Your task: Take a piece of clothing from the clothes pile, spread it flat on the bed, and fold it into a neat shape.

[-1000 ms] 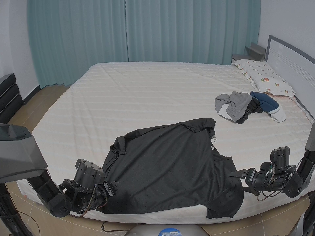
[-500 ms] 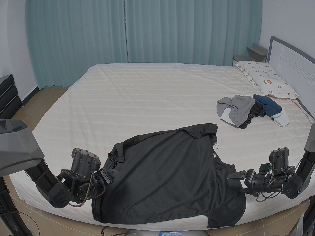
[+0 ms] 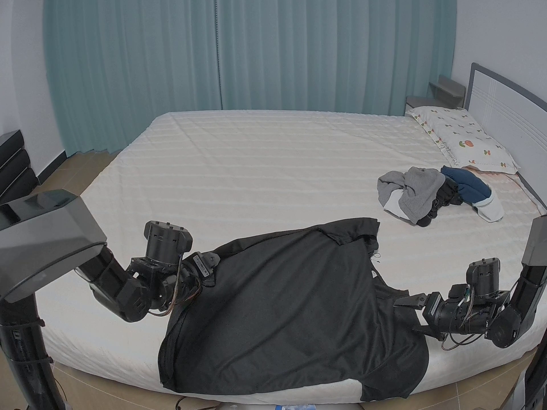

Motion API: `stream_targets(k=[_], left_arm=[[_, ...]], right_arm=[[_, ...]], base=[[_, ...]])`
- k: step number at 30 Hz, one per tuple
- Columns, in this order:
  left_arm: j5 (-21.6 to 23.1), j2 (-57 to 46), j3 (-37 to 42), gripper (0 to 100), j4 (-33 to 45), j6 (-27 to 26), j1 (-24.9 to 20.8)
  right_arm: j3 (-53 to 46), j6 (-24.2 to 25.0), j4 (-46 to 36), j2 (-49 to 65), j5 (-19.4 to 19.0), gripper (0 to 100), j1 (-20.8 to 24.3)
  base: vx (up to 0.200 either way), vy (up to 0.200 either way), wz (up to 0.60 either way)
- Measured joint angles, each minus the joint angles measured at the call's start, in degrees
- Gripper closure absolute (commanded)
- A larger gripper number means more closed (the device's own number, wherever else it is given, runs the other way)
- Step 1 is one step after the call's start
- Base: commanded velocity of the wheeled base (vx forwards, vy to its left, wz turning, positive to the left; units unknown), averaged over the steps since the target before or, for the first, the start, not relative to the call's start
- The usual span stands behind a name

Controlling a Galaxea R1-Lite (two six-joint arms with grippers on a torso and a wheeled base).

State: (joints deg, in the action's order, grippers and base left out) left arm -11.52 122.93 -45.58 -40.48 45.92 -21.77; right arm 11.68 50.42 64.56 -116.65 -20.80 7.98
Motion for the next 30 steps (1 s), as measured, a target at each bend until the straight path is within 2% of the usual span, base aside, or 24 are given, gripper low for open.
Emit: stream_targets(k=[6, 13, 18, 24, 30], left_arm=[[0.02, 4.89, -8.33, 0, 1.68, -0.84, 0.20], [0.33, 8.05, -14.34, 0, 2.61, 7.80, -1.79], [2.16, 10.67, -16.08, 0, 2.74, 8.35, -3.13], [2.22, 14.40, -19.14, 0, 2.63, 8.27, -4.08], [1.87, 17.64, -22.61, 0, 2.99, 7.67, -1.62]], right_arm=[[-1.35, 0.29, 4.82, -1.99, 0.05, 0, 0.04], [-2.43, 0.40, 6.74, -3.85, 0.09, 0, 0.59], [-2.67, 0.40, 6.96, -4.40, 0.06, 0, 0.83], [-2.73, 0.38, 6.92, -4.68, 0.09, 0, 0.96], [-2.95, 0.40, 6.94, -4.73, 0.06, 0, 0.96]], base=[[0.000, 0.000, 0.00], [0.000, 0.000, 0.00], [0.000, 0.000, 0.00], [0.000, 0.000, 0.00], [0.000, 0.000, 0.00]])
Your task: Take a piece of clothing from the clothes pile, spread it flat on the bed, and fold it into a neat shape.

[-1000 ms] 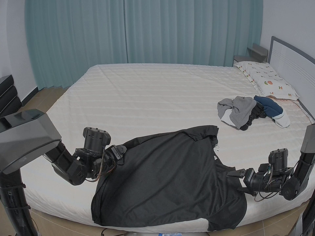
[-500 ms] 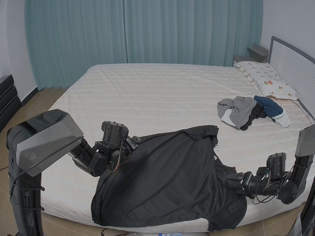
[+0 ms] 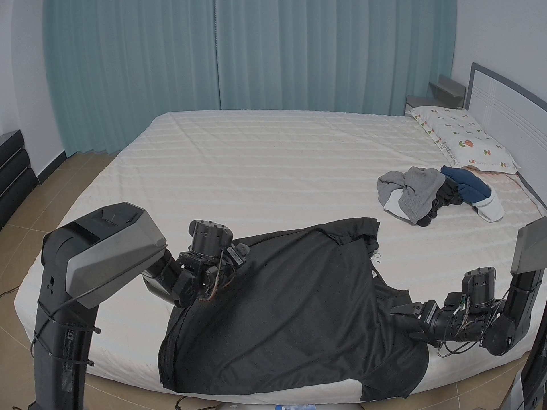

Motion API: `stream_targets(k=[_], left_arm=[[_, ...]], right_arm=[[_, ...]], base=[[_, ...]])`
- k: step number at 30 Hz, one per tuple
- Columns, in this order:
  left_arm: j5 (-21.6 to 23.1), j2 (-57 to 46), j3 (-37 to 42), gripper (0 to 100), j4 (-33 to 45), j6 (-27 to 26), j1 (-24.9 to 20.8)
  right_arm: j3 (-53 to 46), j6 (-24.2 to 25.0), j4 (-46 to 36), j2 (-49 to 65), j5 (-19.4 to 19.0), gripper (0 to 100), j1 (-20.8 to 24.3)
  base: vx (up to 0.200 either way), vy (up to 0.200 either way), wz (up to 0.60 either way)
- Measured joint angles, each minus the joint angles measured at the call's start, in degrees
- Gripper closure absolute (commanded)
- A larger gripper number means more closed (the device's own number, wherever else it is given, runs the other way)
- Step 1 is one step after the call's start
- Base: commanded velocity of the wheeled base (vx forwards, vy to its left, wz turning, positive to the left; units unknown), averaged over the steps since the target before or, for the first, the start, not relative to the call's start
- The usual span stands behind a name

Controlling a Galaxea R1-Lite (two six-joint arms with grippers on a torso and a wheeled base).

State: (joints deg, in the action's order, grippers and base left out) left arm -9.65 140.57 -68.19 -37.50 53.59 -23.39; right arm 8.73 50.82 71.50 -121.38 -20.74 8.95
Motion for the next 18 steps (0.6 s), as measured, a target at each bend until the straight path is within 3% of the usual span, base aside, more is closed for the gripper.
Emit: stream_targets(k=[5, 9, 18], left_arm=[[-0.35, 0.78, -0.93, 0, 0.11, -1.73, 3.00], [-0.82, 1.13, -2.54, 0, -0.09, -7.47, 7.02], [-1.15, 3.69, -14.69, 0, -0.24, -15.56, 13.40]], right_arm=[[-0.16, -0.02, 0.02, -0.01, 0.02, 0, 0.00], [-0.24, 0.00, 0.00, -0.04, 0.02, 0, -0.02], [-0.38, -0.02, 0.02, -0.30, 0.00, 0, -0.11]], base=[[0.000, 0.000, 0.00], [0.000, 0.000, 0.00], [0.000, 0.000, 0.00]])
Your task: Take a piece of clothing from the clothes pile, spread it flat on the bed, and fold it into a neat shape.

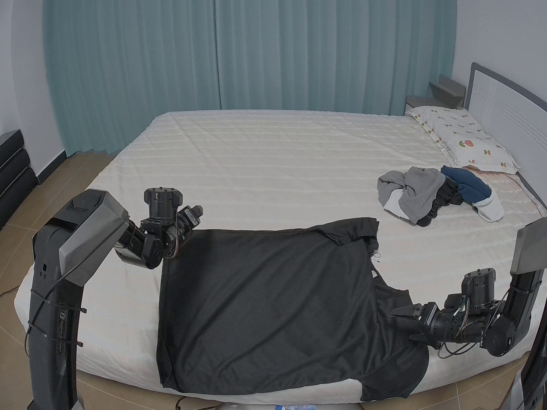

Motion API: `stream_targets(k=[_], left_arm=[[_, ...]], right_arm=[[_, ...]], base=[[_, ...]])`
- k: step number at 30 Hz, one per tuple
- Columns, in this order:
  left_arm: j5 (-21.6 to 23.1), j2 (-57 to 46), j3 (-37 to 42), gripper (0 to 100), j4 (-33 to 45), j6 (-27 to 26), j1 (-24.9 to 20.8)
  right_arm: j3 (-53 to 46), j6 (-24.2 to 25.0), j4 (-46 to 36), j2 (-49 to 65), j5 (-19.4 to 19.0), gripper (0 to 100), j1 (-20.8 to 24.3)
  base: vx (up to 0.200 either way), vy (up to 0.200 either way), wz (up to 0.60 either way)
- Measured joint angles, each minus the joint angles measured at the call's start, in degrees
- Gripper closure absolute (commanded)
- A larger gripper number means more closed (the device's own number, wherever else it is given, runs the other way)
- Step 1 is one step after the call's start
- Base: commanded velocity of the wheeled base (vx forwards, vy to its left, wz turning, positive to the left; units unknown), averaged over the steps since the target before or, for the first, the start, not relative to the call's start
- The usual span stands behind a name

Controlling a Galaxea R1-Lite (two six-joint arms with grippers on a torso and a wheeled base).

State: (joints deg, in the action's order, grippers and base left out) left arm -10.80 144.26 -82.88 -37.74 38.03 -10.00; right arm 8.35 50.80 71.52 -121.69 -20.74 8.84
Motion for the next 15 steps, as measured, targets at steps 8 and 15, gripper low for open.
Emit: stream_targets(k=[8, 15], left_arm=[[0.16, 1.74, -5.10, 0, -0.27, -1.01, 2.83], [1.77, 3.19, -5.23, 0, 0.28, -0.84, 4.11]], right_arm=[[-0.15, 0.06, 0.05, -0.50, 0.00, 0, 0.00], [-0.17, 0.09, 0.07, -0.80, 0.02, 0, -0.05]], base=[[0.000, 0.000, 0.00], [0.000, 0.000, 0.00]])
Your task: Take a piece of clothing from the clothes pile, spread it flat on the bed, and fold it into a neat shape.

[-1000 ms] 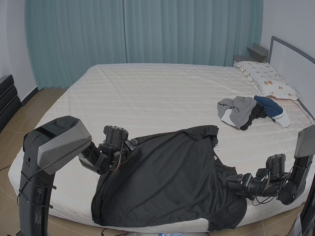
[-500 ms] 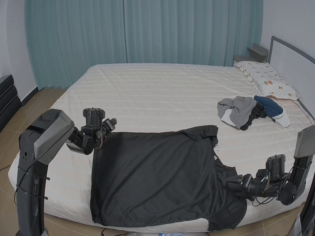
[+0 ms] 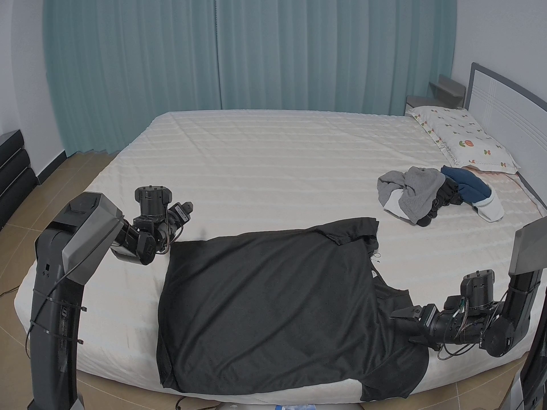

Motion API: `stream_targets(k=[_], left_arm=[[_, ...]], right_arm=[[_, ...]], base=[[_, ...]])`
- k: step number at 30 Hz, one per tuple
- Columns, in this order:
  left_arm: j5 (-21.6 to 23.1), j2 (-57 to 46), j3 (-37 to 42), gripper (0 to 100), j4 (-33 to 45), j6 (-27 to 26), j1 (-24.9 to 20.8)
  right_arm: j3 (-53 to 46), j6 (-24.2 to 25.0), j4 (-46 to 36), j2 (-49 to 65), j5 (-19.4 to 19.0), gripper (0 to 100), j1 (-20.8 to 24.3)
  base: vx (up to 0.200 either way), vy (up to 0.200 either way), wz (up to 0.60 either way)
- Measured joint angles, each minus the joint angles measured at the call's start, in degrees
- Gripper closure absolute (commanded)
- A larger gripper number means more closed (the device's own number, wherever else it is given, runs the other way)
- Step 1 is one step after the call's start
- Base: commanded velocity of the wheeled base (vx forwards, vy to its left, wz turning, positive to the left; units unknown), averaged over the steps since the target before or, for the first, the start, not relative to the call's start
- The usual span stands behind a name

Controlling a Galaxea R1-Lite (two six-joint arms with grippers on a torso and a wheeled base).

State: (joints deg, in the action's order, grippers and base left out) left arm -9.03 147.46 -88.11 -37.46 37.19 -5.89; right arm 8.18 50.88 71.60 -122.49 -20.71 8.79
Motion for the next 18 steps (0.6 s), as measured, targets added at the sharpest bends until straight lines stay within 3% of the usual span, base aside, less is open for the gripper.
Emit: stream_targets(k=[6, 18], left_arm=[[2.68, 2.02, -0.06, 0, 1.88, -0.05, 0.40], [3.12, 3.29, -0.26, 0, 6.12, -0.39, 0.40]], right_arm=[[0.06, -0.06, 0.01, -0.39, 0.00, 0, 0.05], [-0.46, -0.09, 2.02, -1.32, 0.00, 0, 0.16]], base=[[0.000, 0.000, 0.00], [0.000, 0.000, 0.00]])
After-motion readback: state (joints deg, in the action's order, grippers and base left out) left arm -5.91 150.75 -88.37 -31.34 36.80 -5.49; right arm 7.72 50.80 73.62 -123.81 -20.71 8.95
